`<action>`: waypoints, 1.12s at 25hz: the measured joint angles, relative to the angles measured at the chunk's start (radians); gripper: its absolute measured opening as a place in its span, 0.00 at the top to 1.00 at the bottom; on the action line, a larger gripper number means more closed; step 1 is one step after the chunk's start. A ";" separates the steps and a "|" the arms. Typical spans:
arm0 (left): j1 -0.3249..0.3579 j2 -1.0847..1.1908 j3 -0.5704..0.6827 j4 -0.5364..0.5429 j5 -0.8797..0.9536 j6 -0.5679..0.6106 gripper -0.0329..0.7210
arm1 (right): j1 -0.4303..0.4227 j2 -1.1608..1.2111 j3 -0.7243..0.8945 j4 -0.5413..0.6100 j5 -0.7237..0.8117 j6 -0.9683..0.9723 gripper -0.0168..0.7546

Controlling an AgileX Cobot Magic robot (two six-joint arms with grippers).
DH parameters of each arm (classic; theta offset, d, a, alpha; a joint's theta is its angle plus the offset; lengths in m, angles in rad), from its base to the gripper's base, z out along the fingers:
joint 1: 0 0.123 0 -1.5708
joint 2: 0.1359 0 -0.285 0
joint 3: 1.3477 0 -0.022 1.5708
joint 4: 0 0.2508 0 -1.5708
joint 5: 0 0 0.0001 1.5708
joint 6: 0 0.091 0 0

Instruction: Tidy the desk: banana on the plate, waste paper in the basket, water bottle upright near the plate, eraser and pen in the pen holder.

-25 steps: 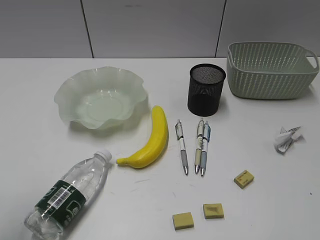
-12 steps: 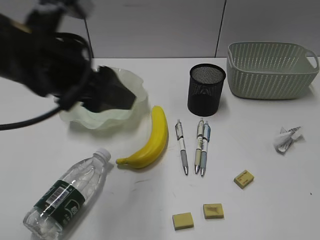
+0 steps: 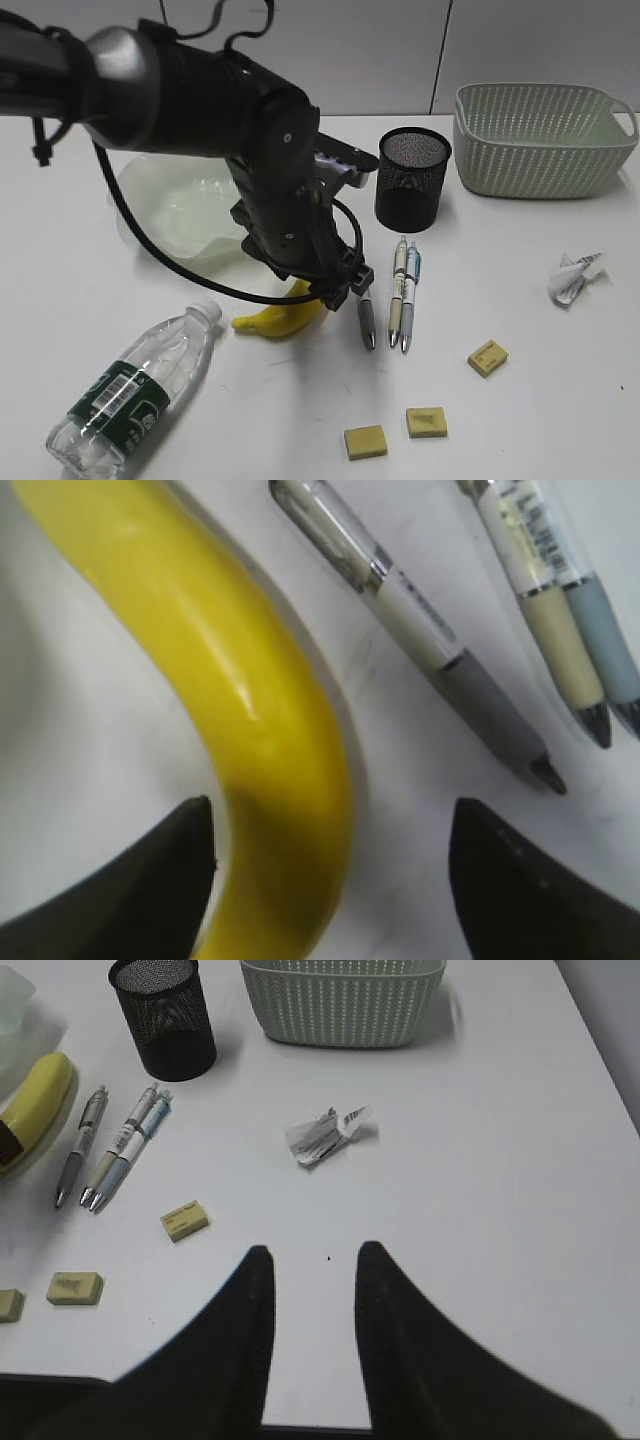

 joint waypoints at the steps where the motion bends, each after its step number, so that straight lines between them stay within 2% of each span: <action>1: 0.000 0.024 -0.012 0.004 0.005 -0.012 0.23 | 0.000 0.000 0.000 0.000 0.000 0.000 0.67; 6: 0.000 0.099 -0.035 0.062 0.006 -0.065 0.22 | 0.000 0.000 0.000 0.001 0.000 0.000 0.67; 8: 0.000 0.117 -0.037 0.071 0.007 -0.071 0.26 | 0.000 0.000 0.000 0.001 0.000 0.000 0.67; 9: 0.000 0.116 -0.038 0.074 0.006 -0.071 0.30 | 0.000 0.000 0.000 0.001 0.000 0.000 0.67; 11: 0.000 0.116 -0.038 0.076 0.006 -0.071 0.47 | 0.000 0.000 0.000 0.001 0.000 0.000 0.67; 12: 0.000 0.112 -0.038 0.076 0.006 -0.071 0.52 | 0.000 0.000 0.000 0.001 0.000 0.000 0.67; 16: 0.000 0.035 -0.038 0.061 -0.013 -0.072 0.51 | 0.000 0.000 0.000 0.002 0.000 0.000 0.67; 20: 0.014 -0.136 -0.038 0.051 -0.156 -0.074 0.51 | 0.000 0.000 0.000 0.002 0.000 0.000 0.67; 23: 0.094 -0.218 -0.042 0.074 -0.230 -0.074 0.51 | 0.000 0.000 0.000 0.002 0.000 0.000 0.67; 28: 0.302 -0.152 -0.043 0.069 -0.146 -0.073 0.51 | 0.000 0.000 0.000 0.003 0.000 0.000 0.67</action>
